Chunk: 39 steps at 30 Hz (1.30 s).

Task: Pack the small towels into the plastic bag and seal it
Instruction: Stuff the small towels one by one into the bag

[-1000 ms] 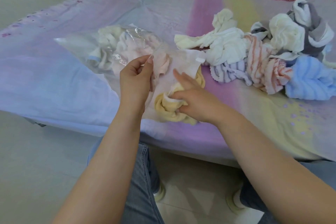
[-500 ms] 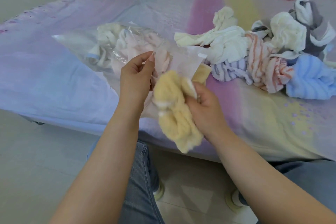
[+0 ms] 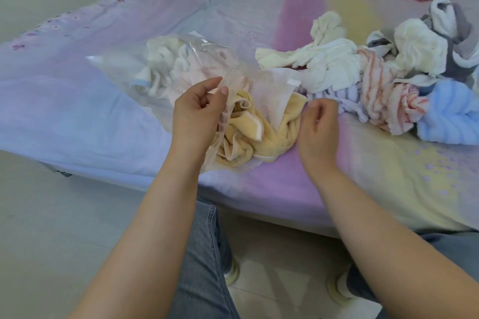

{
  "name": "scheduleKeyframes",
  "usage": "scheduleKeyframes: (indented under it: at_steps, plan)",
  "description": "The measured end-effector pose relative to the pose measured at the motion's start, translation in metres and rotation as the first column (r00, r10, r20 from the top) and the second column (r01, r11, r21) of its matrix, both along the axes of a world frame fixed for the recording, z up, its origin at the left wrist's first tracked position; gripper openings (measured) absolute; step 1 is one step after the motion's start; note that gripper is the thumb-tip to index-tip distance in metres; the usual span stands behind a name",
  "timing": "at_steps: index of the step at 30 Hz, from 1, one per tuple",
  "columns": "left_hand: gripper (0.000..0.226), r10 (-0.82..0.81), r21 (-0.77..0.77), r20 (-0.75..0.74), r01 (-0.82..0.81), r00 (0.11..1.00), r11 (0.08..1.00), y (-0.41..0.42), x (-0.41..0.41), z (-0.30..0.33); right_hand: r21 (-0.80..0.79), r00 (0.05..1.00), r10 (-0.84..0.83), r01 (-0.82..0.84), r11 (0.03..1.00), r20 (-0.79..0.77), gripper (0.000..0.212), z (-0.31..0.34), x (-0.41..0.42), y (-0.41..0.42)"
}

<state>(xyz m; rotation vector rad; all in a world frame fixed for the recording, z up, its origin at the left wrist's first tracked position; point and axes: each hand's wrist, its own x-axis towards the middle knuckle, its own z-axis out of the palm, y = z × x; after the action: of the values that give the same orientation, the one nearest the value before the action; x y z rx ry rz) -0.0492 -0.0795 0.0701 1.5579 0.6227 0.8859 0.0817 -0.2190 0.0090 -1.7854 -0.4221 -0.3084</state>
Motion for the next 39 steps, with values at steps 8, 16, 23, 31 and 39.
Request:
scheduleKeyframes:
  at_steps: [8, 16, 23, 31, 39]
  plan:
    - [0.023, 0.0, 0.015, -0.037, 0.0, 0.999, 1.0, -0.005, -0.004, 0.0, -0.862, 0.893, 0.431, -0.319, 0.395, -0.133, 0.028, -0.023, 0.075, -0.007]
    - [0.024, 0.03, 0.068, -0.053, -0.027, 0.998, 0.997, -0.009, -0.003, -0.001, -0.421, 0.739, 0.496, -0.67, 0.611, -0.457, 0.028, 0.034, -0.012, -0.023]
    - [0.019, 0.043, 0.063, -0.027, -0.042, 0.999, 0.997, -0.014, -0.002, -0.003, -0.031, 0.603, 0.577, -0.706, 0.708, -0.551, 0.012, 0.031, -0.029, 0.037]
    - [0.022, 0.012, -0.013, 0.0, -0.012, 1.0, 1.0, -0.008, -0.012, -0.002, 0.25, 0.218, 0.673, -0.813, 0.526, -0.707, 0.03, 0.025, -0.028, 0.119]
    - [0.015, 0.104, -0.053, 0.07, -0.101, 0.992, 0.994, 0.01, -0.022, 0.01, 0.028, 0.358, 0.666, -0.869, 0.494, -0.655, 0.027, 0.017, -0.039, 0.145]
